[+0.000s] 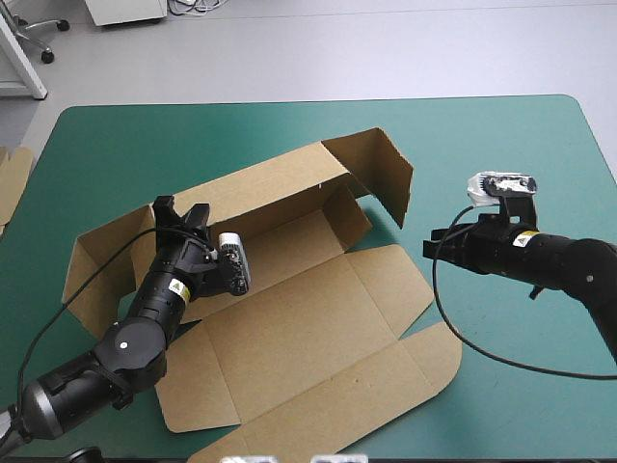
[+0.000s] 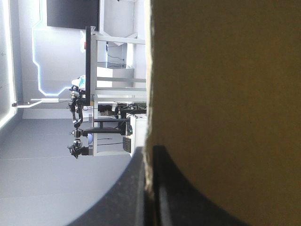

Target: Fold the box

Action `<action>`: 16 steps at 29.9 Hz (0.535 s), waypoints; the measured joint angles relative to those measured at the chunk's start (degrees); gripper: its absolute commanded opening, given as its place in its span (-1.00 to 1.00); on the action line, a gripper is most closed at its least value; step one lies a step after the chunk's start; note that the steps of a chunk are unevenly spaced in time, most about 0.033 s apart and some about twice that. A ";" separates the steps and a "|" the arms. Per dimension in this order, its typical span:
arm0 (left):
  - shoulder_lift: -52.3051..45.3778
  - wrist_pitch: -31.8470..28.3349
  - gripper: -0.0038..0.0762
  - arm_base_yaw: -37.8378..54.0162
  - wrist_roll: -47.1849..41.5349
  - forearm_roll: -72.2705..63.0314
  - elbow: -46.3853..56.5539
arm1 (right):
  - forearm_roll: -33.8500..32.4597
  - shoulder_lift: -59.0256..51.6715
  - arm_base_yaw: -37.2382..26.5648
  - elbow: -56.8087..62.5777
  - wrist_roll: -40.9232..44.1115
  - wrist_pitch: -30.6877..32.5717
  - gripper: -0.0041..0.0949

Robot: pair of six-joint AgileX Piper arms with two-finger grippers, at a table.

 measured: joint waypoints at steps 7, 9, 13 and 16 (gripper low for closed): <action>-0.04 -1.60 -0.94 -0.38 0.54 -3.11 0.34 | 0.99 8.28 0.00 -10.70 -0.81 5.30 -0.98; -0.04 -1.60 -0.94 -0.99 0.79 -3.25 0.54 | 0.93 10.87 0.00 -14.87 -0.86 6.44 -0.98; -0.10 -1.60 -0.94 -2.06 0.87 -3.65 0.52 | 0.42 16.53 0.00 -24.11 -0.37 9.38 -0.98; -0.23 -1.60 -0.94 -2.23 0.91 -3.78 0.52 | 0.22 21.21 0.00 -30.45 0.18 10.68 -0.98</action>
